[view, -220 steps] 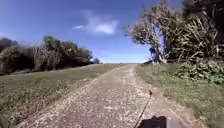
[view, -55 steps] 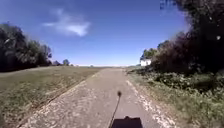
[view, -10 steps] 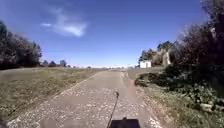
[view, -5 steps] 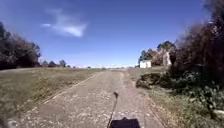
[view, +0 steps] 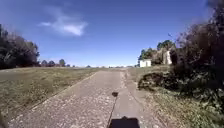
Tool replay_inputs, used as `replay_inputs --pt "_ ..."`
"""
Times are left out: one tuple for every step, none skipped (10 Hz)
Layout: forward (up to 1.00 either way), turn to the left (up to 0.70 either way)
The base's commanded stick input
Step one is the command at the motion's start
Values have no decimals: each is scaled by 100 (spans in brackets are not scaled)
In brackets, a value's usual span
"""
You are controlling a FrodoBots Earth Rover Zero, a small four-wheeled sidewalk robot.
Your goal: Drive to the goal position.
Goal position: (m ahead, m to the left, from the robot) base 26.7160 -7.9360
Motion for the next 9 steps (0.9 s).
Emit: replay_inputs --pt "50 0" --pt "50 0" --pt "50 0" --pt "50 0" --pt "50 0" --pt "50 0" --pt "50 0" --pt "50 0" --pt "50 0"
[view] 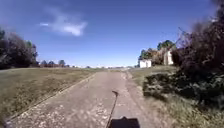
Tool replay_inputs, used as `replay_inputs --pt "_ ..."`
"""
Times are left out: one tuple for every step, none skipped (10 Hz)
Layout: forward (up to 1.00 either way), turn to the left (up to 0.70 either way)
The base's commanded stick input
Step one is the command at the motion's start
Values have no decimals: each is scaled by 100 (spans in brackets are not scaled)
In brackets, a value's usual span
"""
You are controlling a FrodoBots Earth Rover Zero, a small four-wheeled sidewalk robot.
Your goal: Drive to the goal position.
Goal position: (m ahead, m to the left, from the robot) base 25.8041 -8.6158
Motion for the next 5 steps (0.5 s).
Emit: replay_inputs --pt "50 0" --pt "50 0" --pt "50 0" --pt "50 0" --pt "50 0"
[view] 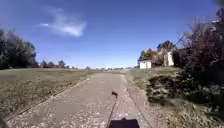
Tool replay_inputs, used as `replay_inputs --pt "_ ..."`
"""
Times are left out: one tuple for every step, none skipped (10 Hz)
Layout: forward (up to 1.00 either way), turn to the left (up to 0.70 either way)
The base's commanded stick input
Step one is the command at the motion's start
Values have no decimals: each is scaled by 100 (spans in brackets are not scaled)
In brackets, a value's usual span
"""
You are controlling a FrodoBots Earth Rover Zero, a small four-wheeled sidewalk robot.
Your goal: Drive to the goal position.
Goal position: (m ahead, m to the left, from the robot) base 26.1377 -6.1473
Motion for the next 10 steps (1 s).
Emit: replay_inputs --pt "50 0" --pt "50 0" --pt "50 0" --pt "50 0" --pt "50 0" --pt "50 0" --pt "50 0" --pt "50 0" --pt "50 0" --pt "50 0"
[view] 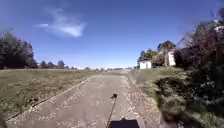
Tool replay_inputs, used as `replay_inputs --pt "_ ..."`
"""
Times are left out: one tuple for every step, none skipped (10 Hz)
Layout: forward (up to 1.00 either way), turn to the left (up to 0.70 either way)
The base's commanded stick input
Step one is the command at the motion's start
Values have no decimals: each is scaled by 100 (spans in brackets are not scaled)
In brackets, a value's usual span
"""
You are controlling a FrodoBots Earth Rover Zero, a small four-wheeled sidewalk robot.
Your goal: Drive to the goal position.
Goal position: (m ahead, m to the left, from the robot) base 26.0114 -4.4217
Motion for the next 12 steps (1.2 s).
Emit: replay_inputs --pt "50 0" --pt "50 0" --pt "50 0" --pt "50 0" --pt "50 0" --pt "50 0" --pt "50 0" --pt "50 0" --pt "50 29" --pt "50 0" --pt "50 0" --pt "50 0"
